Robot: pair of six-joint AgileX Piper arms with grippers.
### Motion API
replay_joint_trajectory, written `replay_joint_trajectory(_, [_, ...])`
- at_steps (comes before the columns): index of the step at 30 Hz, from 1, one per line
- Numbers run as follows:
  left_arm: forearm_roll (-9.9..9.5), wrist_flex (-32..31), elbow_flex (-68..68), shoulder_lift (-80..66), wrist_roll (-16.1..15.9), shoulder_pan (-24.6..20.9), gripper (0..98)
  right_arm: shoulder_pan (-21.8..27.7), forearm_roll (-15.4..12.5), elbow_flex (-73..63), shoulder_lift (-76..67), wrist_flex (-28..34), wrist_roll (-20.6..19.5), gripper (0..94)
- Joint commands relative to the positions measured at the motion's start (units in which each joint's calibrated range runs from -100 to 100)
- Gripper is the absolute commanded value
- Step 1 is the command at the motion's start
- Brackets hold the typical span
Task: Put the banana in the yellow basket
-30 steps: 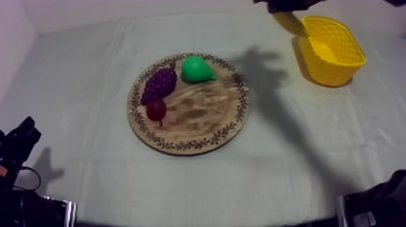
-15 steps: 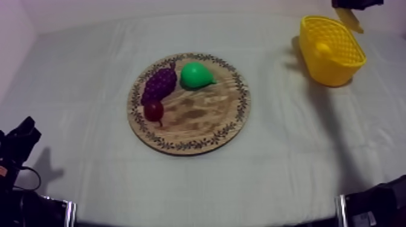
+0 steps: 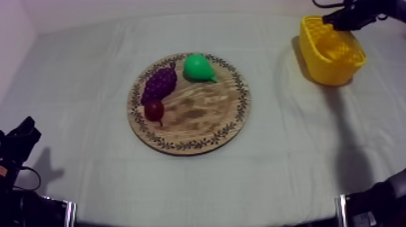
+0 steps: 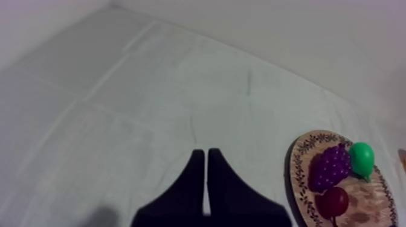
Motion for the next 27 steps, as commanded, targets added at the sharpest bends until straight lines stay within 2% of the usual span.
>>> replay_joint_trajectory(1, [-0.03,0.0,0.0,0.0,0.0,0.0,0.1,0.0,0.0,-0.2,2.9,-0.8,0.2,8.9])
replay_joint_trajectory(3, [-0.03,0.0,0.0,0.0,0.0,0.0,0.1,-0.1,-0.4,-0.6,4.9,-1.5,0.6,15.6])
replay_joint_trajectory(7, [-0.03,0.0,0.0,0.0,0.0,0.0,0.1,0.0,-1.9,-1.0,8.0,-1.9,2.4,44.1])
replay_joint_trajectory(9, [-0.03,0.0,0.0,0.0,0.0,0.0,0.1,0.1,-2.8,-0.9,8.8,-2.0,3.1,54.4])
replay_joint_trajectory(13, [-0.03,0.0,0.0,0.0,0.0,0.0,0.1,0.3,-4.8,-0.9,7.9,-2.2,4.4,62.3])
replay_joint_trajectory(15, [-0.03,0.0,0.0,0.0,0.0,0.0,0.1,0.4,-5.8,-0.5,6.0,-2.4,4.9,61.1])
replay_joint_trajectory(17, [-0.03,0.0,0.0,0.0,0.0,0.0,0.1,0.6,-7.1,0.9,2.9,-3.1,5.5,55.8])
replay_joint_trajectory(24, [-0.03,0.0,0.0,0.0,0.0,0.0,0.1,1.1,-9.7,14.4,-15.5,-11.9,5.5,16.7])
replay_joint_trajectory(27, [-0.03,0.0,0.0,0.0,0.0,0.0,0.1,1.0,-10.2,23.1,-25.4,-16.5,5.4,7.0])
